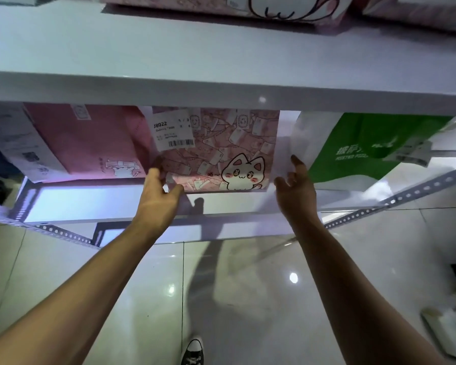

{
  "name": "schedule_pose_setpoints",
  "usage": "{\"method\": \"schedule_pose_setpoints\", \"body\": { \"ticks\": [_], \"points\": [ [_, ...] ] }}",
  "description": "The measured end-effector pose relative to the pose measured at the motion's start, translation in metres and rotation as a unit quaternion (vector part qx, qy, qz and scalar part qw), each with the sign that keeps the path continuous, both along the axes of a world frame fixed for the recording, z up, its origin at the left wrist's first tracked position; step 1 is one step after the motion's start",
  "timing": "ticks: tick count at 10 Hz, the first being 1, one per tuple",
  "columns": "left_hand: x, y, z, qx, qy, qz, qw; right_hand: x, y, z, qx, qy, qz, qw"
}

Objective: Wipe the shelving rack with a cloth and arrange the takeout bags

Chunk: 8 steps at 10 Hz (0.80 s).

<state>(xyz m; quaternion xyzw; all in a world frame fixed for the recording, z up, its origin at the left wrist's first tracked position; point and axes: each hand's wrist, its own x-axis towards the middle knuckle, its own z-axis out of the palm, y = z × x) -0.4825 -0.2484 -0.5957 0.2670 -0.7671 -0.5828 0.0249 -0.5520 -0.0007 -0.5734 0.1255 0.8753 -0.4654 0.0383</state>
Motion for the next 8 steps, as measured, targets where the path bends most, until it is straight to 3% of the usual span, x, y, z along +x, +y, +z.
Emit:
{"method": "schedule_pose_setpoints", "body": {
  "ticks": [4, 8],
  "points": [
    [-0.006, 0.011, 0.006, -0.017, 0.009, -0.020, 1.000, -0.005, 0.046, -0.010, 0.082, 0.005, -0.039, 0.996],
    [0.006, 0.010, 0.020, -0.070, 0.004, -0.041, 0.997, 0.016, 0.026, -0.004, 0.057, 0.021, 0.008, 0.998]
  ]
}}
